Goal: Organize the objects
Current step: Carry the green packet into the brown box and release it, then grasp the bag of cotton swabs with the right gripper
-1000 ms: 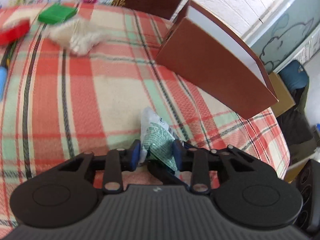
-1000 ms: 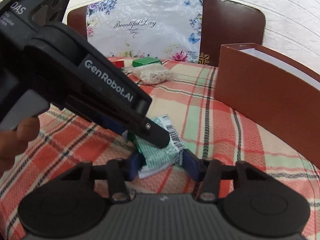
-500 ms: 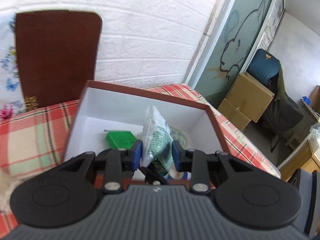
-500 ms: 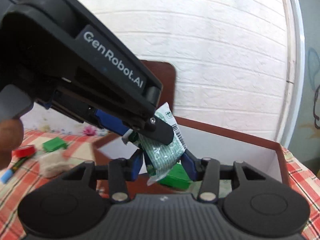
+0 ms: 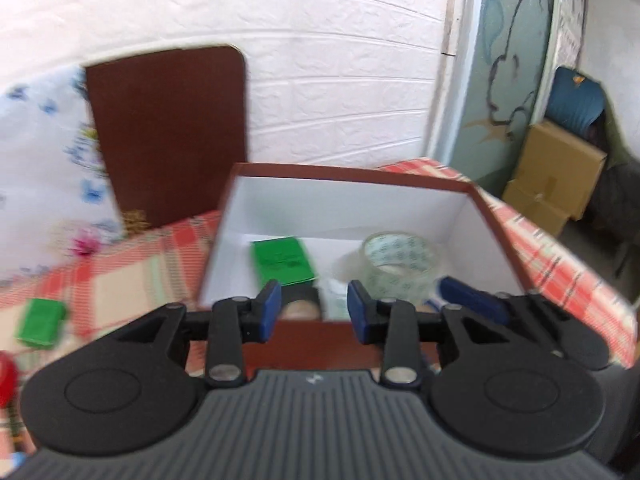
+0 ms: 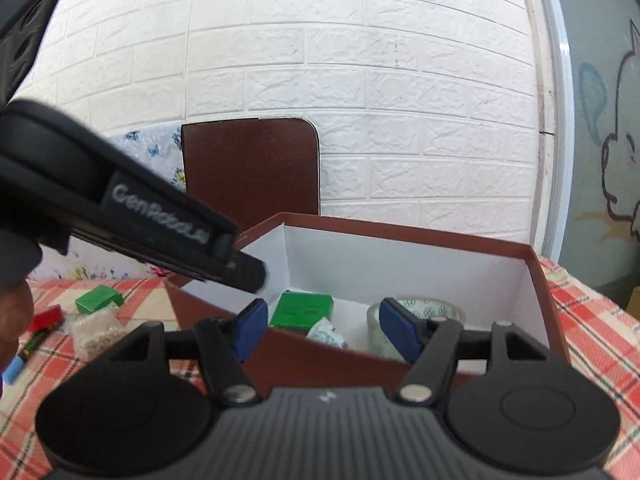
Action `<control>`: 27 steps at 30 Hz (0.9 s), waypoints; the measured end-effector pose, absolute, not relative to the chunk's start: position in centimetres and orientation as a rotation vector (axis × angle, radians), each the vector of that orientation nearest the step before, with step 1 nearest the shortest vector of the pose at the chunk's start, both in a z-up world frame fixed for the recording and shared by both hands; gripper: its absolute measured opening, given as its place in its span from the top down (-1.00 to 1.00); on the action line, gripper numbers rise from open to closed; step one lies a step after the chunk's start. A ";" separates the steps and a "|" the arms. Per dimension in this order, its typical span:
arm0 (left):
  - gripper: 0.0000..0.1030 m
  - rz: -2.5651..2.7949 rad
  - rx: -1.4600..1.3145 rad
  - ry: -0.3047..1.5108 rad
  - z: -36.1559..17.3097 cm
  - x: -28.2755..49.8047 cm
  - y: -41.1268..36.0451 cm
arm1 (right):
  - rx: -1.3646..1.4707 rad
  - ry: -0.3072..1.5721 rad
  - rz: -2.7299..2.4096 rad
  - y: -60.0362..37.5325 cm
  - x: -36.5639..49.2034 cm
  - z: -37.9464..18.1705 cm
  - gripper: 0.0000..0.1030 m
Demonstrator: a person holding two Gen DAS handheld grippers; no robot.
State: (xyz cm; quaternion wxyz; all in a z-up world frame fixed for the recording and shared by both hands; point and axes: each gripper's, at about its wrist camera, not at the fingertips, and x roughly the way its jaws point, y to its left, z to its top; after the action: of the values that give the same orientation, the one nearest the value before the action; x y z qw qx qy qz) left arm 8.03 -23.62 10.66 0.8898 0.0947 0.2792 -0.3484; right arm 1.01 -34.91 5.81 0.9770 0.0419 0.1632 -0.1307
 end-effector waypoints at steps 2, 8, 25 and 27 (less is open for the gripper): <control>0.24 -0.693 0.202 0.591 10.5 7.5 -22.5 | 0.113 0.335 -0.265 -34.7 0.1 5.7 -0.25; 0.24 -0.578 0.216 0.666 8.3 7.3 -18.3 | 0.163 0.390 -0.214 -33.5 -1.5 5.7 -0.25; 0.23 -0.241 0.104 0.757 3.1 11.5 -3.2 | 0.061 0.576 0.048 -22.2 2.4 3.3 -0.25; 0.19 -0.183 0.068 0.745 2.5 11.9 -0.5 | 0.049 0.585 0.074 -21.2 3.2 3.0 -0.24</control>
State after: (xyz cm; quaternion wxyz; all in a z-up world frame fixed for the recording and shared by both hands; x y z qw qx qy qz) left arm 11.95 -0.50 2.50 0.9268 0.0330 0.3633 -0.0894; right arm 3.23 -21.16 2.99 0.9566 0.0242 0.2882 0.0364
